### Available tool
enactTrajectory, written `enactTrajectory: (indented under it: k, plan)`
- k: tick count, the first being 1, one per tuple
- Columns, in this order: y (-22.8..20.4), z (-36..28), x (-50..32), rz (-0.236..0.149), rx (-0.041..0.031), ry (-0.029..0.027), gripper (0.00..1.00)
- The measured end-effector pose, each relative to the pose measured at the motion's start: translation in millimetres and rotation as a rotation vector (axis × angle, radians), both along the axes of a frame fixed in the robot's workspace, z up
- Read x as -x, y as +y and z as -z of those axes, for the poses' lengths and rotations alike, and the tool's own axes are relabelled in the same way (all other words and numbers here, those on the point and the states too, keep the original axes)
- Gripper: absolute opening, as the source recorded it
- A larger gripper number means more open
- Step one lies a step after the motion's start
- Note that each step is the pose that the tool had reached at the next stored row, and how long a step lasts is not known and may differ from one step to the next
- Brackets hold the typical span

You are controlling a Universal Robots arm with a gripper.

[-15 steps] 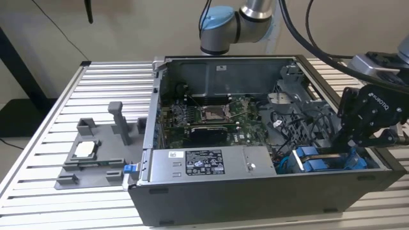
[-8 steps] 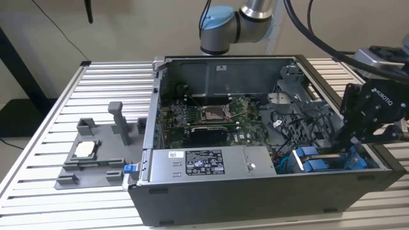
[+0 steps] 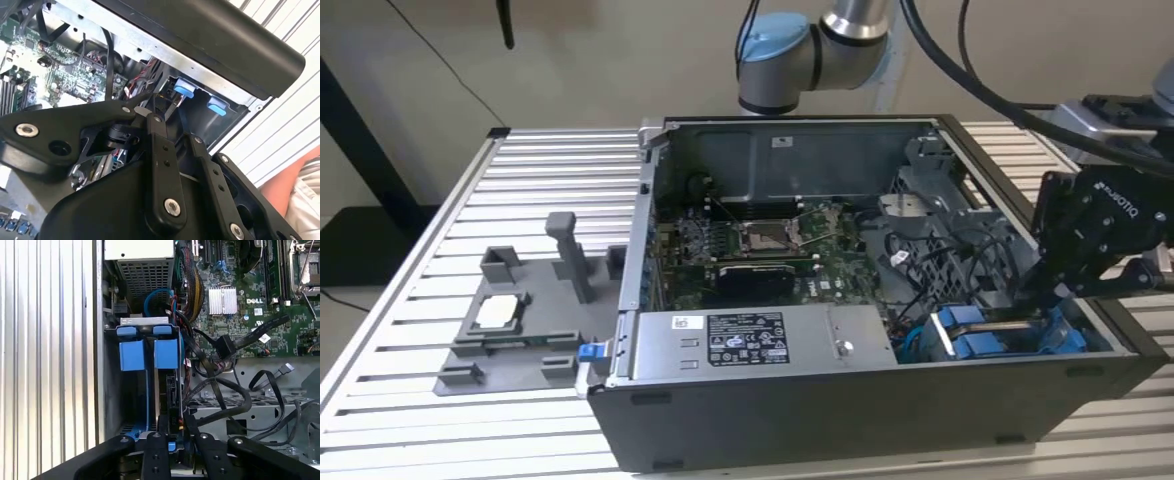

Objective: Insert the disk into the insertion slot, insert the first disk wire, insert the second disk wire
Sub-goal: 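Insert the first disk wire, then insert the second disk wire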

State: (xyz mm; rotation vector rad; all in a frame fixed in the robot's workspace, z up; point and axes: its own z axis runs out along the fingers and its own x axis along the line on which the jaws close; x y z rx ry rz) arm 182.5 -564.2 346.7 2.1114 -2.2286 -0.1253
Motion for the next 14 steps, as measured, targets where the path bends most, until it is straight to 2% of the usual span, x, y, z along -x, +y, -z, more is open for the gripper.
enactTrajectory:
  k: [3, 6, 8, 14]
  plan:
    - [0.2, -0.5, 3.8, 0.0, 0.0001, -0.023, 0.27]
    - [0.4, -1.9, 7.9, 0.0, 0.0, -0.0367, 0.27]
    - [0.5, -4.0, 10.0, 0.0, 0.0004, -0.0424, 0.27]
    - [1.7, -13.2, 14.0, 0.0, -0.0001, -0.0536, 0.27]
